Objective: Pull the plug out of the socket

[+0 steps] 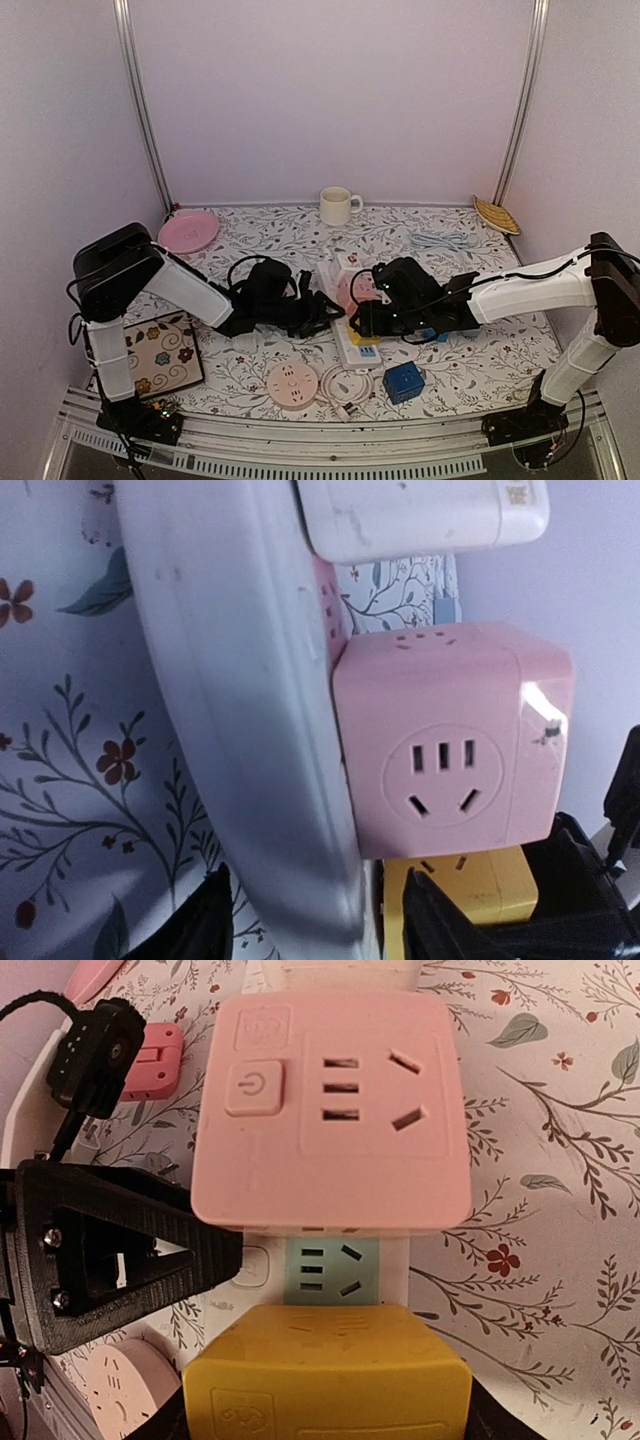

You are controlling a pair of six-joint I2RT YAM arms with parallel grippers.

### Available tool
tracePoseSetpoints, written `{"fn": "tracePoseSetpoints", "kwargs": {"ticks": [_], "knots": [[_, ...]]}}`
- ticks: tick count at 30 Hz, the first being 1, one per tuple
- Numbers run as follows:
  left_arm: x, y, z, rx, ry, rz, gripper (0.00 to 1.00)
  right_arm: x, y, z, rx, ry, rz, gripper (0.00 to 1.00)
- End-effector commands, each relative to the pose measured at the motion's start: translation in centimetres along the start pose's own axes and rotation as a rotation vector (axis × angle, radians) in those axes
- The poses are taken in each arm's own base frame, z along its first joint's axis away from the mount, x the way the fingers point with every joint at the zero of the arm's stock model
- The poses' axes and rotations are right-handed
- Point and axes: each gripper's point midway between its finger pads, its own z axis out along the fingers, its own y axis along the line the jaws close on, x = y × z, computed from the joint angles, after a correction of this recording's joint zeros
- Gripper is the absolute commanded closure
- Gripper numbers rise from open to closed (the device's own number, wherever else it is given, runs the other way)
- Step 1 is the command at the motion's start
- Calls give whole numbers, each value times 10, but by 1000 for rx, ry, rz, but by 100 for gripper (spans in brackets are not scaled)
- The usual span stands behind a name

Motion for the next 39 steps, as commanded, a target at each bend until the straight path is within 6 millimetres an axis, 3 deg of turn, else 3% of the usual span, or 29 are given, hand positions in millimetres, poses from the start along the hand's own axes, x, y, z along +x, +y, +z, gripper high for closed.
{"fn": "tracePoseSetpoints", "kwargs": {"ticks": [1,10,16,27,39], "knots": [[11,3,16,-8,15,-14,46,-37,42,-20,-190,-137,52,87],[20,5,20,-30,10,-23,70,-36,41,-21,-196,-141,55,88],[21,18,20,-76,2,-26,100,-35,42,-23,-203,-139,45,89],[18,50,15,-198,-38,2,100,-41,40,-43,-224,-155,43,89],[4,53,9,-271,-79,71,100,-53,38,-61,-248,-180,44,89]]}}
